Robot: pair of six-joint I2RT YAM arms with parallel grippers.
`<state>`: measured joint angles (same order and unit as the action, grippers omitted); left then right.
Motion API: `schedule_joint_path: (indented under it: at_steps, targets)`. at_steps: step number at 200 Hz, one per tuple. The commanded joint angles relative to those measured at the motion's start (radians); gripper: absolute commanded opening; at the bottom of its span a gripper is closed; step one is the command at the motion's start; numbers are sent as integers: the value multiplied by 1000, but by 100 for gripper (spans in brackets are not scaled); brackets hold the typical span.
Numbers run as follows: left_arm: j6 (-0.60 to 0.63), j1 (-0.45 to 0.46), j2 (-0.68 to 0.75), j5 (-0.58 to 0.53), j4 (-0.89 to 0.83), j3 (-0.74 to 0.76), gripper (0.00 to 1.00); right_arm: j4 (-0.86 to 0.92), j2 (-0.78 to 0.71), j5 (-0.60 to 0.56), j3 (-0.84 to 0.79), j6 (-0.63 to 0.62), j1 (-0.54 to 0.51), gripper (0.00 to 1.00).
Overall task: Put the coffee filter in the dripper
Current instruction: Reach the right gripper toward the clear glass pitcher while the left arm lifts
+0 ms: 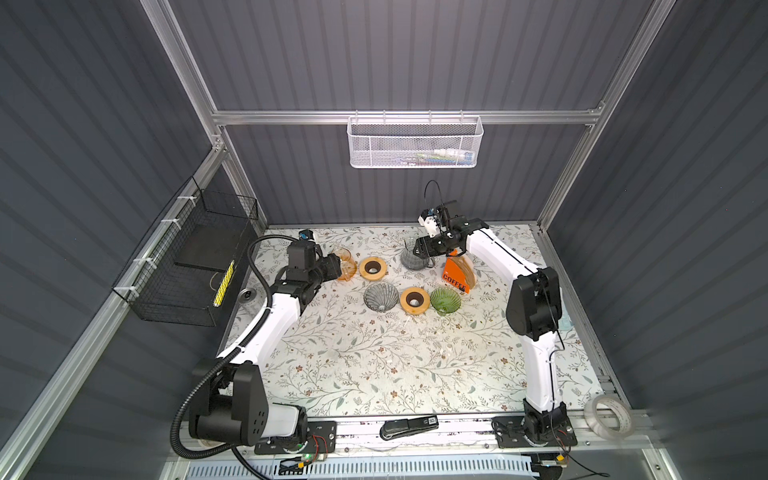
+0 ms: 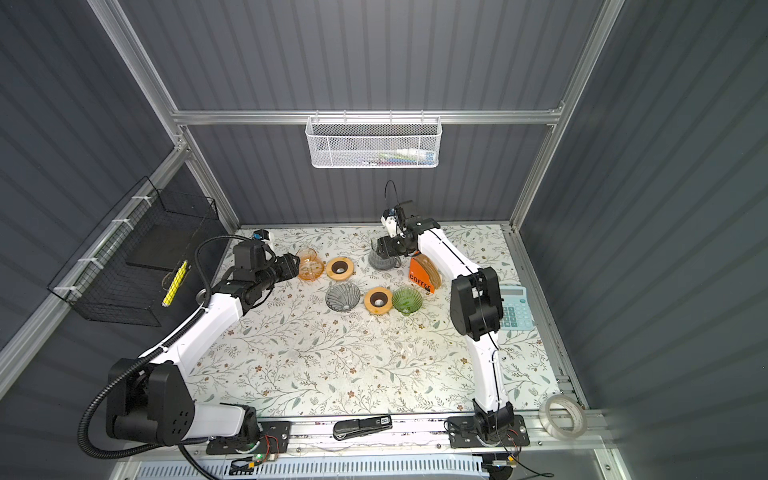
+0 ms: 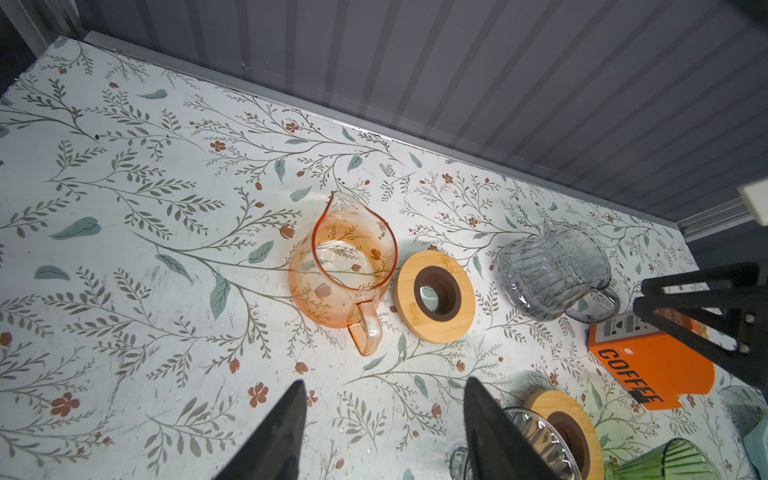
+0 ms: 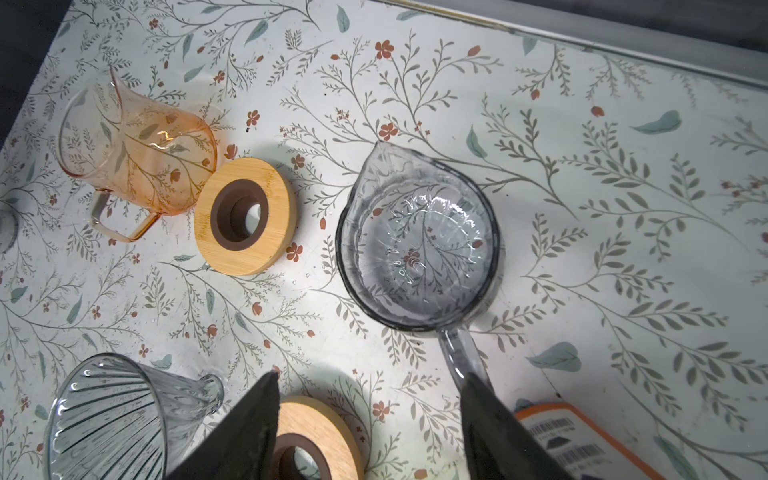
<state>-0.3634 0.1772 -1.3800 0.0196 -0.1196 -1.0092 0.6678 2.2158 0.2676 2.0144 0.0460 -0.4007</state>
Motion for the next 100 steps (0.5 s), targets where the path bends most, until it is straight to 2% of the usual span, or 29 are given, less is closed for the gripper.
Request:
schedule_joint_path:
  at_steps: [1,100]
  targets:
    - [4,6,-7,5,-2,-6,61,51,17,-21,35,-11,-7,69]
    - [-3,6,-5,28,0,-17,61,49,70,-73,67,-4,-16,72]
